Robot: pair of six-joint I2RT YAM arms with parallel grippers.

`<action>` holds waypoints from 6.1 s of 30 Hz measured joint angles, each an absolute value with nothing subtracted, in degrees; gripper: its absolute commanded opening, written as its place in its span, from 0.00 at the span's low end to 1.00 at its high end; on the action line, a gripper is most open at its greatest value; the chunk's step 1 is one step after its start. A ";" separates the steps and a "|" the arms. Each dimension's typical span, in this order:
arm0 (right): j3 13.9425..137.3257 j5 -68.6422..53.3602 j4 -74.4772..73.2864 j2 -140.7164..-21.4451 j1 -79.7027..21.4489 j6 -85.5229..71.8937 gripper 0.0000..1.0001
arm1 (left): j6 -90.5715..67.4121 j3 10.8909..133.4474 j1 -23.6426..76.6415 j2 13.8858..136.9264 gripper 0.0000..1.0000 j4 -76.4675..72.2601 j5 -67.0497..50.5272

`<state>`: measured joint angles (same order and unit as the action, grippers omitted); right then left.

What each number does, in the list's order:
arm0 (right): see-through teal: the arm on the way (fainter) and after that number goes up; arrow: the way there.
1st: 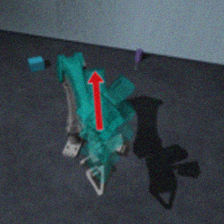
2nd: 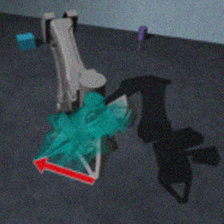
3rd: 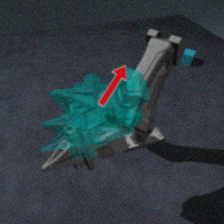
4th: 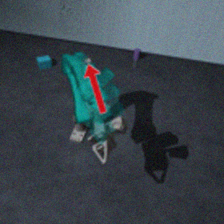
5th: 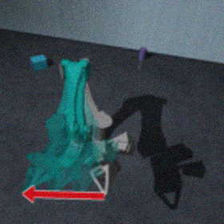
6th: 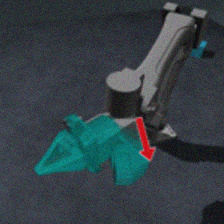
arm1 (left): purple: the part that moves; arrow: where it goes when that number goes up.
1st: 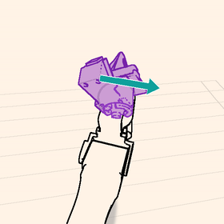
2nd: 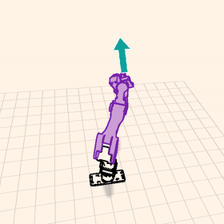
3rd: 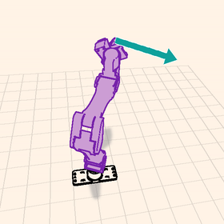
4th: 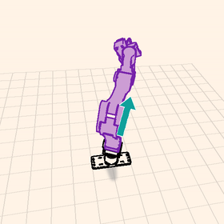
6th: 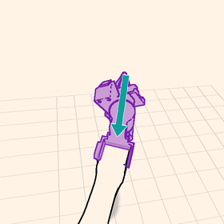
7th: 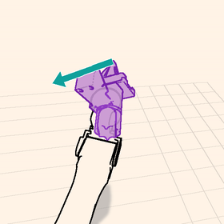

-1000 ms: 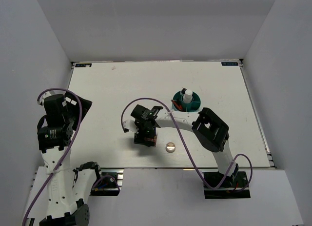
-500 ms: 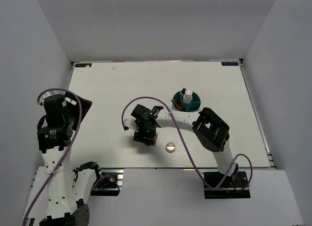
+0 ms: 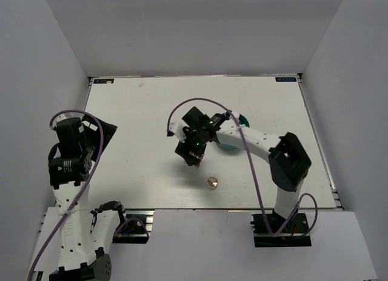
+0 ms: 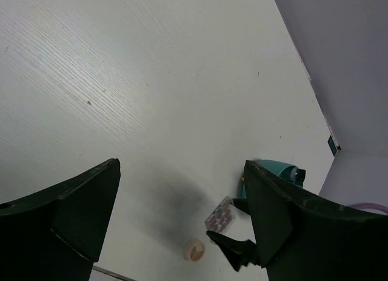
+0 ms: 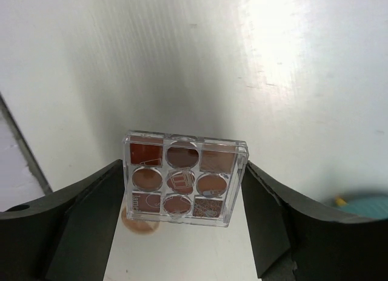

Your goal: Organize the makeup

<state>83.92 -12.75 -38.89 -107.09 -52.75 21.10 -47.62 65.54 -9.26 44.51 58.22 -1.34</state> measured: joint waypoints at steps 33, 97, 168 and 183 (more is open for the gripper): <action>28.27 6.31 3.16 -41.15 -32.80 0.30 0.00 | -48.07 60.47 -9.26 43.79 0.93 53.93 -6.72; 21.43 -29.02 51.00 -69.84 -9.98 -2.11 0.00 | -48.12 57.08 -9.26 47.94 0.94 49.34 -8.12; 19.77 -31.27 58.48 -78.15 -7.99 2.37 0.26 | -48.10 57.04 -9.26 49.10 0.98 48.84 -8.12; 19.77 -31.62 58.46 -78.98 -7.99 3.16 0.69 | -48.10 57.04 -9.26 49.08 0.98 48.82 -8.19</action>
